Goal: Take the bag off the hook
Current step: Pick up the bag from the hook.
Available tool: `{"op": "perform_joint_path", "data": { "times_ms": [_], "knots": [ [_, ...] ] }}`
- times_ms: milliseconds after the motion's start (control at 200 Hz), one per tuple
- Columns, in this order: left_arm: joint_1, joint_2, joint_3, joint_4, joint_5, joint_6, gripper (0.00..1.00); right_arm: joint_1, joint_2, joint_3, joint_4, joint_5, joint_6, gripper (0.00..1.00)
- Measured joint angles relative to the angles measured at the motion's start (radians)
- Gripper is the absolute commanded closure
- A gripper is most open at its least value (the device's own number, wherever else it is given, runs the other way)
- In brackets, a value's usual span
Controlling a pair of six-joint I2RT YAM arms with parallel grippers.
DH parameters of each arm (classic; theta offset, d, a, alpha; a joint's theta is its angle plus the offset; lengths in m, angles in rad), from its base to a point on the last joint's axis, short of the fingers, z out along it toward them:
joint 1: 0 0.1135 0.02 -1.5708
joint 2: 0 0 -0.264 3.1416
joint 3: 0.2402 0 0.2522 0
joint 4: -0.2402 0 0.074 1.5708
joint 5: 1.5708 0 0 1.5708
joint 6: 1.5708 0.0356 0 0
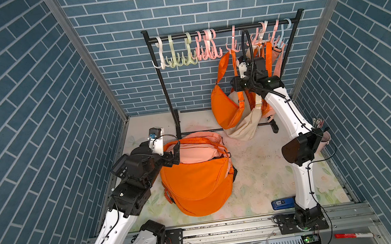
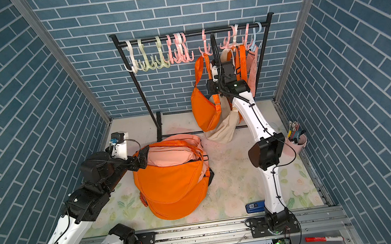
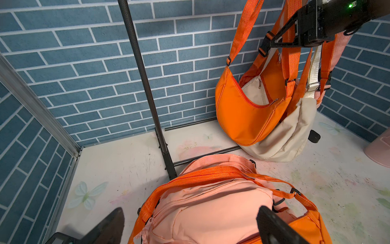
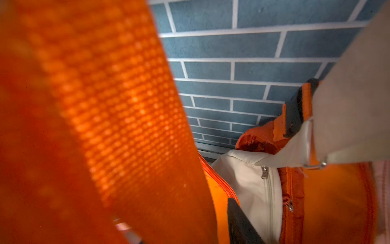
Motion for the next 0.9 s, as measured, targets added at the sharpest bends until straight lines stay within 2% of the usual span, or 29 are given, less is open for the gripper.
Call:
{"op": "perform_joint_path", "data": {
  "times_ms": [80, 325, 510, 765, 900],
  "knots": [
    [0.0, 0.003, -0.004, 0.001, -0.002, 0.001, 0.02, 0.0, -0.039, -0.109, 0.064, -0.005, 0.008, 1.0],
    [0.0, 0.005, -0.019, 0.013, -0.006, 0.008, 0.02, 0.0, -0.19, -0.332, 0.173, -0.014, 0.029, 1.0],
    [0.0, 0.016, -0.03, 0.079, 0.056, 0.022, 0.02, 0.0, -0.363, -0.488, 0.24, -0.045, 0.069, 1.0],
    [0.0, 0.047, -0.033, 0.203, 0.179, 0.042, 0.01, 0.0, -0.507, -0.517, 0.262, -0.087, 0.103, 1.0],
    [0.0, 0.138, 0.024, 0.222, 0.216, 0.043, 0.01, 0.0, -0.557, -0.536, 0.249, -0.092, 0.103, 1.0]
  ]
}}
